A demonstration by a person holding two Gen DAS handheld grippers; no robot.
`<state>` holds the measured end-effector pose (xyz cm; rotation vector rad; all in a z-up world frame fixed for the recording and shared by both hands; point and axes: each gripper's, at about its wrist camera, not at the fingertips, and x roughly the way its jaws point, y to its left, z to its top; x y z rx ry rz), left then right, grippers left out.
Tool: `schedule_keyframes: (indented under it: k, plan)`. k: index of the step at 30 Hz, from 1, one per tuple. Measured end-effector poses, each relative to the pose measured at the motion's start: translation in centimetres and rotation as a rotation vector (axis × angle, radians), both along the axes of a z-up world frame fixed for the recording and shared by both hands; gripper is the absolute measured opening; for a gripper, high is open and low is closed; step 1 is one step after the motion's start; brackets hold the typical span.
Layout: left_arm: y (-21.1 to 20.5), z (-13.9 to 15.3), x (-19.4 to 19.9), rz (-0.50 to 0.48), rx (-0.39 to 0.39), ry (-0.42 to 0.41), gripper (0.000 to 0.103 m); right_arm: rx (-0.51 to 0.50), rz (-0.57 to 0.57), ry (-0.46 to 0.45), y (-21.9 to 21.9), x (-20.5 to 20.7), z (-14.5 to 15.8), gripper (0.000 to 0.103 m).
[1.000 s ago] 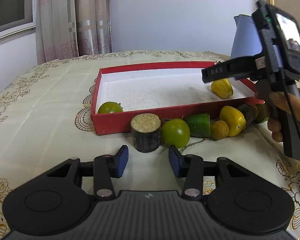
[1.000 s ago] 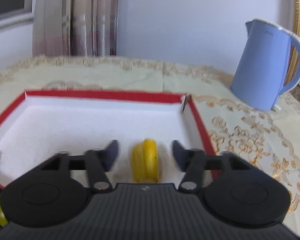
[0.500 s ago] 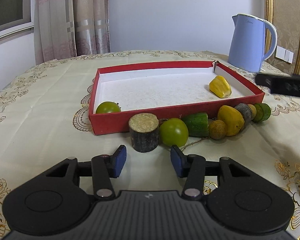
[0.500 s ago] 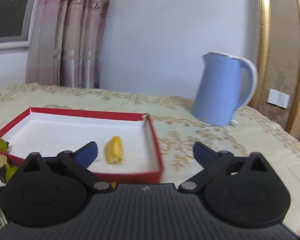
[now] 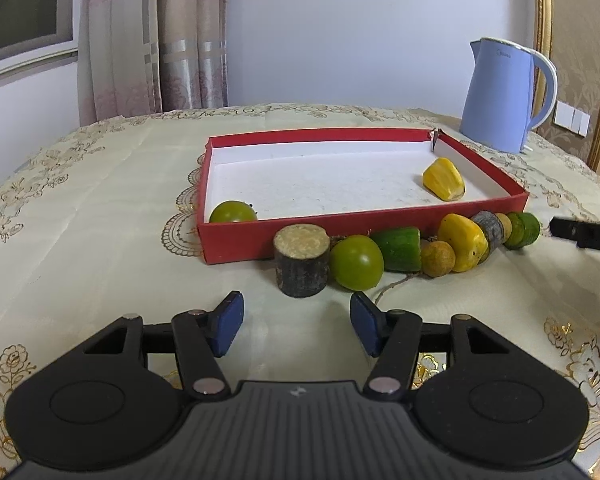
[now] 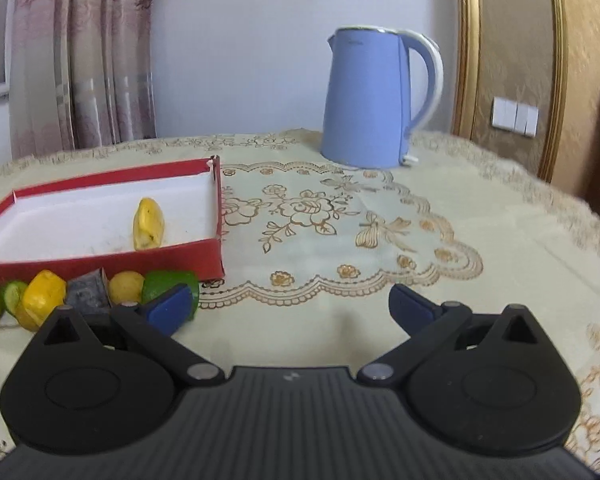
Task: Organize fruits
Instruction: 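Grasp the dark cut log piece with the left tool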
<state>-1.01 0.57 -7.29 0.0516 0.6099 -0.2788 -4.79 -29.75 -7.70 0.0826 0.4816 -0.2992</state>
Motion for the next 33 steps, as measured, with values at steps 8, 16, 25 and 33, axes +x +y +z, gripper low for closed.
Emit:
schedule_keyframes:
  k: [8,16,25,33]
  plan:
    - [0.1,0.1,1.0,0.017,0.004,0.014,0.059,0.008,0.039,0.094,0.3,1.5,-0.8,0.103]
    - [-0.3,0.1,2.4,0.047,0.024,0.027,0.059,0.024,0.027,0.127,0.0,1.9,-1.1,0.103]
    - [-0.6,-0.2,3.0,0.057,0.047,0.016,0.058,0.015,0.023,0.139,0.1,2.1,-1.1,0.103]
    - [-0.6,-0.2,2.9,0.039,0.046,0.008,0.058,0.009,0.019,0.145,0.2,2.2,-1.1,0.103]
